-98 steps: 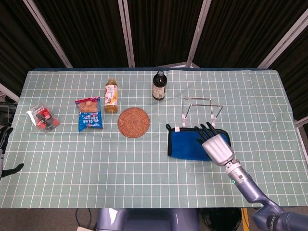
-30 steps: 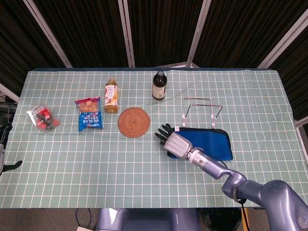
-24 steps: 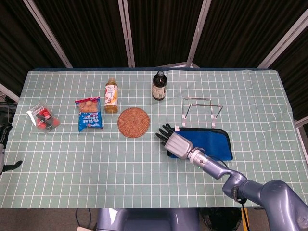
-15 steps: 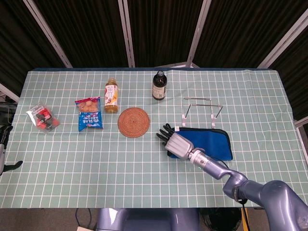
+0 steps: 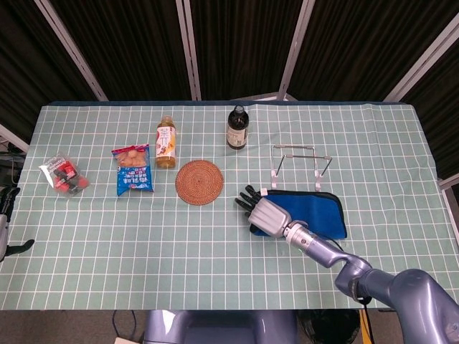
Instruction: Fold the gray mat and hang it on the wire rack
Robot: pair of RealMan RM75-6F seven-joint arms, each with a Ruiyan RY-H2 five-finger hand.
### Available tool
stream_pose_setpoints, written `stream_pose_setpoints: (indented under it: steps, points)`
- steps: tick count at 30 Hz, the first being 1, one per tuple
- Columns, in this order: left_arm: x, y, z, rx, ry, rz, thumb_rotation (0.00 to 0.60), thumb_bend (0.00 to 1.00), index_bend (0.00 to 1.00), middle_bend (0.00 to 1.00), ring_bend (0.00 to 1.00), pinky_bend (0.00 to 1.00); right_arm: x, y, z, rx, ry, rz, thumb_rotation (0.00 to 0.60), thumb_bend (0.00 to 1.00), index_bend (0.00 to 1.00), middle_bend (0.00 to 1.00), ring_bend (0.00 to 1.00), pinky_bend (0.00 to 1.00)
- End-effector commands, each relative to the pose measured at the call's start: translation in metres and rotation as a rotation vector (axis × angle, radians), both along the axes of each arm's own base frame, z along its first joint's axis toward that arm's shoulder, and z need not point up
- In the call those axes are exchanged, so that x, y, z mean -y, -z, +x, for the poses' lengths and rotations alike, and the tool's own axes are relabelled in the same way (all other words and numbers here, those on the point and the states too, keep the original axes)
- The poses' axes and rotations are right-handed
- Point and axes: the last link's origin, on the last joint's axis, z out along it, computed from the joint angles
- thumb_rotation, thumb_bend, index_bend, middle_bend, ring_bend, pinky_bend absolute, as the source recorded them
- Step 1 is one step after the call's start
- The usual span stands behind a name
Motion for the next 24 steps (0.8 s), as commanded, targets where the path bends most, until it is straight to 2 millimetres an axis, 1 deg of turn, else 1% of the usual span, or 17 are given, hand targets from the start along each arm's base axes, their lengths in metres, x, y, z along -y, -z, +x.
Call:
stream_pose_setpoints:
  steps: [1, 6, 13, 17, 19, 22, 24]
  points:
    - [0.0002, -0.0003, 0.0001, 0.001, 0.0, 0.002, 0.6, 0.0, 0.0, 0.0, 0.0, 0.0, -0.0002, -0.0011, -0.0005, 0.003, 0.002, 0.0, 0.6, 0.2, 0.46, 0.05, 0.0, 0.0]
    - [0.0004, -0.0007, 0.0001, 0.001, 0.001, 0.002, 0.6, 0.0, 0.0, 0.0, 0.0, 0.0, -0.0003, -0.0041, -0.0015, 0.01, 0.0, -0.004, 0.6, 0.22, 0.48, 0.05, 0.0, 0.0]
    - [0.0005, -0.0004, 0.0006, 0.001, 0.003, 0.001, 0.6, 0.0, 0.0, 0.0, 0.0, 0.0, -0.0005, -0.0066, -0.0055, 0.005, 0.007, -0.001, 0.6, 0.32, 0.53, 0.05, 0.0, 0.0]
    - [0.0005, 0.0, 0.0009, 0.001, 0.004, -0.002, 0.6, 0.0, 0.0, 0.0, 0.0, 0.0, -0.001, -0.007, -0.0065, 0.007, 0.01, 0.001, 0.6, 0.35, 0.57, 0.05, 0.0, 0.0]
    - [0.0005, 0.0001, 0.0011, 0.001, 0.005, -0.002, 0.6, 0.0, 0.0, 0.0, 0.0, 0.0, -0.0011, -0.0075, -0.0064, 0.011, 0.009, 0.002, 0.6, 0.36, 0.62, 0.05, 0.0, 0.0]
    - [0.0005, -0.0002, 0.0009, 0.002, 0.004, 0.0, 0.6, 0.0, 0.0, 0.0, 0.0, 0.0, -0.0016, -0.0083, -0.0061, 0.018, 0.006, 0.004, 0.6, 0.37, 0.75, 0.05, 0.0, 0.0]
    - [0.0004, -0.0006, 0.0007, 0.003, 0.004, 0.0, 0.6, 0.0, 0.0, 0.0, 0.0, 0.0, -0.0018, -0.0096, -0.0055, 0.029, 0.005, 0.004, 0.6, 0.37, 0.77, 0.05, 0.0, 0.0]
